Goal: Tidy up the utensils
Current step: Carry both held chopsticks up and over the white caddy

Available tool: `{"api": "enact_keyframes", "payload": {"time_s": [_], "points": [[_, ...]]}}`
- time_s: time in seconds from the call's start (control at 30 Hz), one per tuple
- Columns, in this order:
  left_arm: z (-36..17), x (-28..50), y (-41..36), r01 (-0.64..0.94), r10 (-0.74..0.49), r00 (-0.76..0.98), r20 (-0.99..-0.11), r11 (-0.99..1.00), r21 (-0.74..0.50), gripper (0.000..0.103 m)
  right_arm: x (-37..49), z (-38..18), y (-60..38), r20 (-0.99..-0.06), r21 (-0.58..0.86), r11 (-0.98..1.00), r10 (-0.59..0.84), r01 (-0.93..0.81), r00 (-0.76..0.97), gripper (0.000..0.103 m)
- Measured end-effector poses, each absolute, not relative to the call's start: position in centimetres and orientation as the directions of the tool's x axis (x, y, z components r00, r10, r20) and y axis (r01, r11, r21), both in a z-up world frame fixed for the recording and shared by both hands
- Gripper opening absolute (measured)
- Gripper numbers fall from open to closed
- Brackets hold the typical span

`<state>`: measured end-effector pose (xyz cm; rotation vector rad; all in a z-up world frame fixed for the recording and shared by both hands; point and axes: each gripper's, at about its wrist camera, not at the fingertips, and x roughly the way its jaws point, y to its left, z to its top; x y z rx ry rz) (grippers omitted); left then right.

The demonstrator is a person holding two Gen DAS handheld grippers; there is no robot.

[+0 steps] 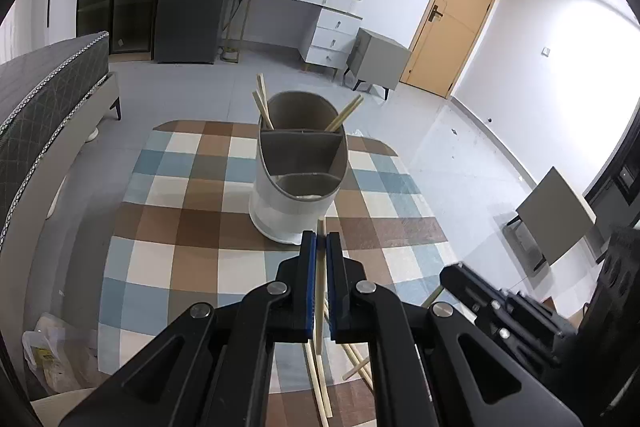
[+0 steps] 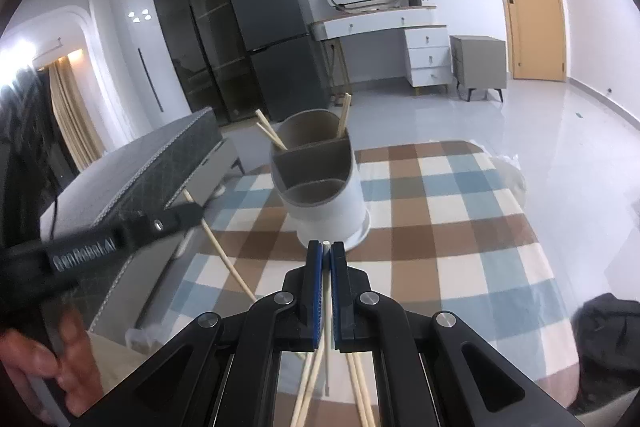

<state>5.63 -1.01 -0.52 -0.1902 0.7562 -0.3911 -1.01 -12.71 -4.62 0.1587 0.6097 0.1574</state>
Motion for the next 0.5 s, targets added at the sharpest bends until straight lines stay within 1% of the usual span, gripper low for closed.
{"api": "enact_keyframes", "payload": {"time_s": [0.13,0.27,0.33,0.5], "points": [[0.3,5.5,-0.6,0.291,-0.417,0.666,-0.618,0.909,-0.3,0.0,-1.4,-3.6,-12.8,-0.542,0.186,0.979,0.178,-0.09,0.821,0.003],[1.0,6.0,-0.2,0.284,-0.402,0.662,-0.633,0.916,-0.284,0.0,-1.4,-2.5,-12.7,-0.526,0.177,0.98,0.176,-0.095,0.832,0.003],[1.3,6.6,0.1,0.284,-0.415,0.651,-0.636,0.91,-0.303,0.0,-1.1,-1.7,-12.4,-0.516,0.152,0.982,0.172,-0.108,0.839,0.003],[3.1,7.5,0.3,0.295,-0.427,0.658,-0.621,0.904,-0.309,0.0,0.3,0.3,-12.2,-0.489,0.154,0.98,0.185,-0.125,0.852,0.003]]}}
